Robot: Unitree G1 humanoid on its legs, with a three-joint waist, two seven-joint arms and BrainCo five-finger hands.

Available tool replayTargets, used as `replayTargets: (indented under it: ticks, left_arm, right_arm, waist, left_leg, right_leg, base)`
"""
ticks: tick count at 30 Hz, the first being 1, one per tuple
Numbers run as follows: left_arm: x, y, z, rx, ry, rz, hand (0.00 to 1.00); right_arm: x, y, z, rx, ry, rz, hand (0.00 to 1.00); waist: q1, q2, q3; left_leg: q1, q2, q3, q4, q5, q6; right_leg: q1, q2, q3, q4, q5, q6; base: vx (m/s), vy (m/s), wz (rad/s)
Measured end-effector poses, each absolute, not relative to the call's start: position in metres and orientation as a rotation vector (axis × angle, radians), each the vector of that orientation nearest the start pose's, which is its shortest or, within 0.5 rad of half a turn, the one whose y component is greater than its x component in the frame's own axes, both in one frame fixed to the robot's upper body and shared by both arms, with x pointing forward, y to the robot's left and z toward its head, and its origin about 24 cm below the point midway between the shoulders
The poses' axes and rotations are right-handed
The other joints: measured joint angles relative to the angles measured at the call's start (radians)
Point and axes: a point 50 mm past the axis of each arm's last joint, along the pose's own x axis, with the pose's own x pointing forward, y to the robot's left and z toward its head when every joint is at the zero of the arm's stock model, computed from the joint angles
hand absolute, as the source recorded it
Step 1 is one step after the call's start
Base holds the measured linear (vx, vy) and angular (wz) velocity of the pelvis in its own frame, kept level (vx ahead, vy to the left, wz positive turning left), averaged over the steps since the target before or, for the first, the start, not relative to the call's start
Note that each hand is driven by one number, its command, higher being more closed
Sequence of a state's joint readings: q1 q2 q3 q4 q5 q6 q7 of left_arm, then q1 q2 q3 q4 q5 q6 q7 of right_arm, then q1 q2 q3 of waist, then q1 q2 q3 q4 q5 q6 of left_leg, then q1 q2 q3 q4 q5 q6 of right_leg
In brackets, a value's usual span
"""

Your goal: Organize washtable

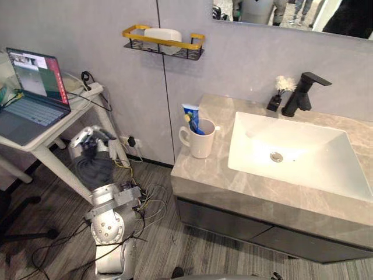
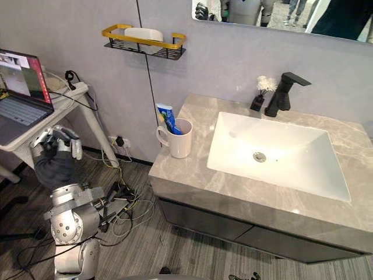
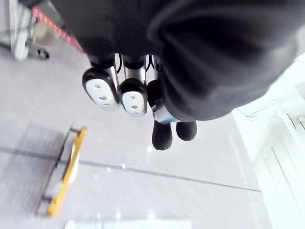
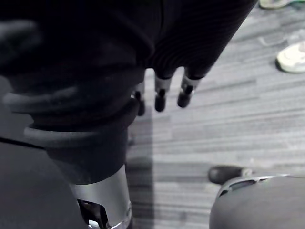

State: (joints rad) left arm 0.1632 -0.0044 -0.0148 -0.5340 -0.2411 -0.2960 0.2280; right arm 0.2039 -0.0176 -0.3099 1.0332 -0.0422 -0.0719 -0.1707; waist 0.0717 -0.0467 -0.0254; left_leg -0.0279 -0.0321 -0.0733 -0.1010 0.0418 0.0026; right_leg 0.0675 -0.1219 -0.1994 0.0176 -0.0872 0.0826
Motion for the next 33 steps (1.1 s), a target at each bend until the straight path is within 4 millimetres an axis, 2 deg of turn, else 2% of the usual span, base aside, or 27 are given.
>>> replayTargets:
  ticks: [3,6,7,11,14,17,21,22,23,33]
  left_arm:
    - [0.198,0.153,0.143,-0.46,-0.574,0.004,1.0]
    - [0.2,0.139,0.136,-0.546,-0.496,-0.158,1.0]
    - [0.203,0.133,0.128,-0.584,-0.424,-0.232,1.0]
    - [0.209,0.127,0.103,-0.558,-0.253,-0.328,1.0]
    - [0.217,0.128,0.084,-0.51,-0.139,-0.363,1.0]
    - [0.221,0.132,0.071,-0.469,-0.068,-0.371,1.0]
    - [0.237,0.143,0.06,-0.411,0.005,-0.369,1.0]
    - [0.239,0.144,0.059,-0.402,0.009,-0.363,1.0]
    - [0.243,0.147,0.058,-0.385,0.012,-0.351,1.0]
    - [0.274,0.163,0.077,-0.245,-0.079,-0.271,1.0]
  right_arm:
    - [0.041,-0.208,-0.166,-0.005,1.172,-0.477,0.0]
    - [0.038,-0.208,-0.166,0.001,1.183,-0.457,0.0]
    - [0.037,-0.209,-0.167,-0.02,1.192,-0.429,0.0]
    - [0.026,-0.212,-0.168,-0.031,1.235,-0.413,0.0]
    - [0.025,-0.212,-0.169,-0.046,1.252,-0.387,0.0]
    - [0.029,-0.212,-0.169,-0.053,1.246,-0.357,0.0]
    - [0.039,-0.211,-0.168,-0.08,1.228,-0.308,0.0]
    - [0.041,-0.21,-0.168,-0.088,1.225,-0.296,0.0]
    - [0.045,-0.209,-0.168,-0.095,1.215,-0.278,0.0]
    - [0.069,-0.203,-0.163,-0.127,1.122,-0.163,0.0]
  waist:
    - [-0.001,0.0,0.0]
    - [-0.001,-0.002,-0.003]
    - [-0.003,0.0,-0.003]
    - [-0.005,0.003,-0.006]
    - [-0.013,0.003,-0.006]
    - [-0.032,0.003,-0.005]
    - [-0.036,-0.001,0.005]
    - [-0.039,-0.002,0.007]
    - [-0.056,-0.004,0.01]
    - [-0.062,-0.015,0.061]
  left_leg:
    - [0.0,0.008,0.024,0.0,0.0,0.0]
    - [-0.009,0.014,0.038,0.0,0.0,0.0]
    - [-0.013,0.018,0.045,0.0,0.001,0.0]
    - [-0.005,0.021,0.049,0.0,0.015,-0.008]
    - [-0.005,0.022,0.051,0.0,0.019,-0.01]
    - [-0.006,0.023,0.053,0.0,0.019,-0.01]
    - [-0.013,0.031,0.071,0.0,0.018,-0.011]
    - [-0.015,0.031,0.072,0.0,0.018,-0.011]
    - [-0.022,0.032,0.072,0.0,0.018,-0.011]
    - [-0.053,0.031,0.102,0.006,0.016,-0.013]
  right_leg:
    - [-0.007,0.004,0.011,-0.001,-0.001,-0.001]
    - [-0.02,0.008,0.016,0.0,-0.003,-0.005]
    - [-0.024,0.01,0.016,-0.001,-0.003,-0.005]
    - [-0.025,0.015,0.019,-0.005,-0.004,-0.007]
    - [-0.023,0.017,0.02,-0.014,-0.004,-0.007]
    - [-0.028,0.019,0.021,-0.021,-0.004,-0.007]
    - [-0.039,0.027,0.039,-0.034,0.003,-0.012]
    - [-0.039,0.028,0.039,-0.039,0.005,-0.012]
    - [-0.042,0.03,0.039,-0.045,0.009,-0.014]
    - [-0.072,0.033,0.067,-0.074,0.029,-0.011]
  base:
    - [-0.04,-0.019,-0.12]
    - [-0.02,-0.025,-0.09]
    - [-0.01,-0.032,-0.04]
    - [0.03,-0.012,-0.02]
    - [0.01,-0.005,-0.01]
    - [-0.01,-0.005,-0.02]
    - [-0.01,-0.016,-0.13]
    - [-0.01,-0.018,-0.06]
    - [0.0,0.0,0.0]
    - [0.02,-0.006,-0.09]
